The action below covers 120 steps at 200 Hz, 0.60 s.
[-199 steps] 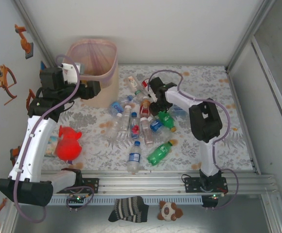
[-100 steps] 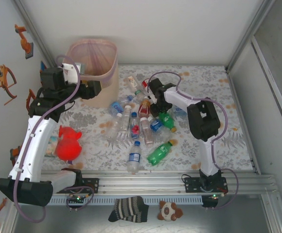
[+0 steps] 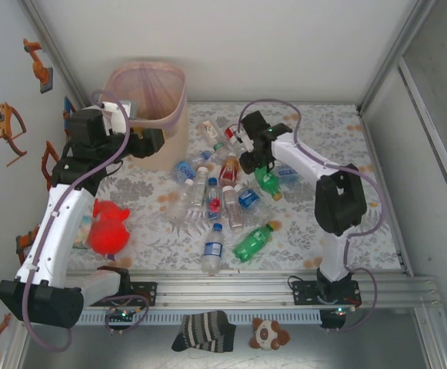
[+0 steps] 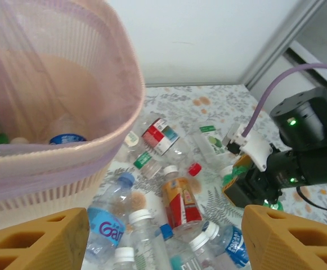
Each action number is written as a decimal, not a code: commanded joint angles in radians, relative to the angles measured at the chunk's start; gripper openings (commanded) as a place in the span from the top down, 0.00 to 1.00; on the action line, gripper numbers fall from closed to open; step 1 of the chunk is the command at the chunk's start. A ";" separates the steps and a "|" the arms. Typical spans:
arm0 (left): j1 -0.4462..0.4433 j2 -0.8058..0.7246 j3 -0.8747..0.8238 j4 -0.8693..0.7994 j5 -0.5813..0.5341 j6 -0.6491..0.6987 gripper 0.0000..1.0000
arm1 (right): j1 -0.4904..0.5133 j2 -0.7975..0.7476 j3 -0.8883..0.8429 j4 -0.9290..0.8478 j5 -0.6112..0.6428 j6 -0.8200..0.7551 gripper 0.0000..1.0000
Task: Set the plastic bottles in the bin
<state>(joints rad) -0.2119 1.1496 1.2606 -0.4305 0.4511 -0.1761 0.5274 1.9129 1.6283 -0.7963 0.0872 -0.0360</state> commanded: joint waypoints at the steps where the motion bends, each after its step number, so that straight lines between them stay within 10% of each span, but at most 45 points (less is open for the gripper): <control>1: -0.013 -0.016 -0.015 0.125 0.111 -0.034 0.28 | -0.003 -0.104 0.036 0.000 -0.033 0.025 0.48; 120: -0.142 0.081 -0.055 0.597 0.432 -0.195 0.23 | 0.000 -0.435 0.014 0.350 -0.433 0.205 0.50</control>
<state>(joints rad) -0.3218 1.2083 1.2030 0.0139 0.7837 -0.3222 0.5274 1.5440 1.6360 -0.5896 -0.2260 0.0937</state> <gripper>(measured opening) 0.765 0.600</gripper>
